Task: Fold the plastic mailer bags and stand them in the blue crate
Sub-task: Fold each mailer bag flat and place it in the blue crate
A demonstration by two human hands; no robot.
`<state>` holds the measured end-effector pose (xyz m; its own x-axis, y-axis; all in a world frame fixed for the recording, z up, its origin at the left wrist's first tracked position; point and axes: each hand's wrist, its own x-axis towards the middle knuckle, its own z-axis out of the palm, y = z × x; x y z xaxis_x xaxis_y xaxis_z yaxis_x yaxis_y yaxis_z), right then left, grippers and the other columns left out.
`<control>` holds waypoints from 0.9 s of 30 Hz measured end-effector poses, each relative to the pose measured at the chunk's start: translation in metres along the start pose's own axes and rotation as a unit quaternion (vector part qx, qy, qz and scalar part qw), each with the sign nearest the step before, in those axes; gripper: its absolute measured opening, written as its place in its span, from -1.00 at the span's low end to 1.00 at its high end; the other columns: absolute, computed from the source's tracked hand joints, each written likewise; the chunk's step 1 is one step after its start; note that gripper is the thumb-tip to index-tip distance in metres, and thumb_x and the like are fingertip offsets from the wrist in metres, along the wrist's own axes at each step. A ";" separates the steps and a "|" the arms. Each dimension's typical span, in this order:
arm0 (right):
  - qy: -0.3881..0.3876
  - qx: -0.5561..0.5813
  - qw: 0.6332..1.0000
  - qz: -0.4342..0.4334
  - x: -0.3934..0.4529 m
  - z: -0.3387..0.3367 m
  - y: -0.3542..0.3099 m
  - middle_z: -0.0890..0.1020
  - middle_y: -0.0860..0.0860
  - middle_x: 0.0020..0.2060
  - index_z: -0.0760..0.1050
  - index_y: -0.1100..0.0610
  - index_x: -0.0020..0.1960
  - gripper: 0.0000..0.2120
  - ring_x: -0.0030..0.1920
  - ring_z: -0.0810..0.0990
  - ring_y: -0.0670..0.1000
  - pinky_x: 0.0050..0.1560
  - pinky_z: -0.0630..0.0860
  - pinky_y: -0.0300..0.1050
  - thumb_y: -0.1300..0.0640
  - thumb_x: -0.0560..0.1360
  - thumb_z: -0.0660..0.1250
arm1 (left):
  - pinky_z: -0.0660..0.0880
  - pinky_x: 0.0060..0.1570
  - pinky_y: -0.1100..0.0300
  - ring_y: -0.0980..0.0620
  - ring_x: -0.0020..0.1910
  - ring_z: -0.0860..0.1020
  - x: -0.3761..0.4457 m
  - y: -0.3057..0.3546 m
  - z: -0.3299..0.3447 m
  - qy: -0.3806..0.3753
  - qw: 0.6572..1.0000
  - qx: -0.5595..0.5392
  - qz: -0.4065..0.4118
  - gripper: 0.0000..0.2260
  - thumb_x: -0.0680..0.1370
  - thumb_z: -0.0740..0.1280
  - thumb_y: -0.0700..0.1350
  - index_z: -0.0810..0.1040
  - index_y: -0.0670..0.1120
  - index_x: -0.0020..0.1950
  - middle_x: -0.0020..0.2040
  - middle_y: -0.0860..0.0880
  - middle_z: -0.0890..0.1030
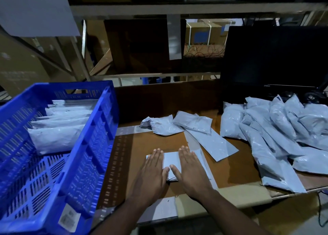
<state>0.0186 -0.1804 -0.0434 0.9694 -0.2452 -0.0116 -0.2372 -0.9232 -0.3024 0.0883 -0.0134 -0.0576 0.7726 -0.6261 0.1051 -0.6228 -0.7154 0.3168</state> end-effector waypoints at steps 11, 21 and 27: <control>-0.004 -0.017 0.999 0.030 -0.010 -0.005 0.038 -0.21 -0.07 0.61 -0.25 0.01 0.64 -0.16 0.59 -0.25 -0.09 0.53 -0.27 -0.13 -0.46 0.51 -0.35 | -0.20 0.56 0.20 0.12 0.64 -0.12 -0.003 0.002 -0.005 0.004 0.999 0.034 -0.014 -0.25 0.57 -0.39 0.31 -0.09 -0.04 0.67 0.66 0.04 -0.13; 0.037 -0.012 0.999 0.002 -0.016 -0.024 0.020 -0.24 -0.13 0.56 -0.22 -0.01 0.63 -0.21 0.50 -0.36 -0.17 0.47 -0.36 -0.19 -0.39 0.51 -0.38 | -0.21 0.58 0.16 0.18 0.60 -0.24 -0.005 0.000 -0.023 0.021 0.999 0.022 -0.036 -0.23 0.54 -0.40 0.38 -0.15 0.03 0.67 0.64 0.10 -0.21; -0.002 0.001 0.998 -0.060 -0.004 -0.005 -0.003 -0.18 -0.08 0.60 -0.14 0.08 0.65 -0.06 0.60 -0.18 -0.09 0.45 -0.38 -0.25 -0.35 0.39 -0.56 | -0.09 0.60 0.15 0.16 0.63 -0.11 0.002 0.005 -0.004 -0.009 1.000 -0.007 0.006 -0.12 0.50 -0.51 0.38 -0.01 -0.02 0.67 0.66 0.07 -0.08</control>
<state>0.0156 -0.1779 -0.0380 0.9912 -0.1309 0.0206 -0.1186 -0.9454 -0.3034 0.0872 -0.0171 -0.0522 0.7630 -0.6399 0.0910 -0.6295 -0.7038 0.3292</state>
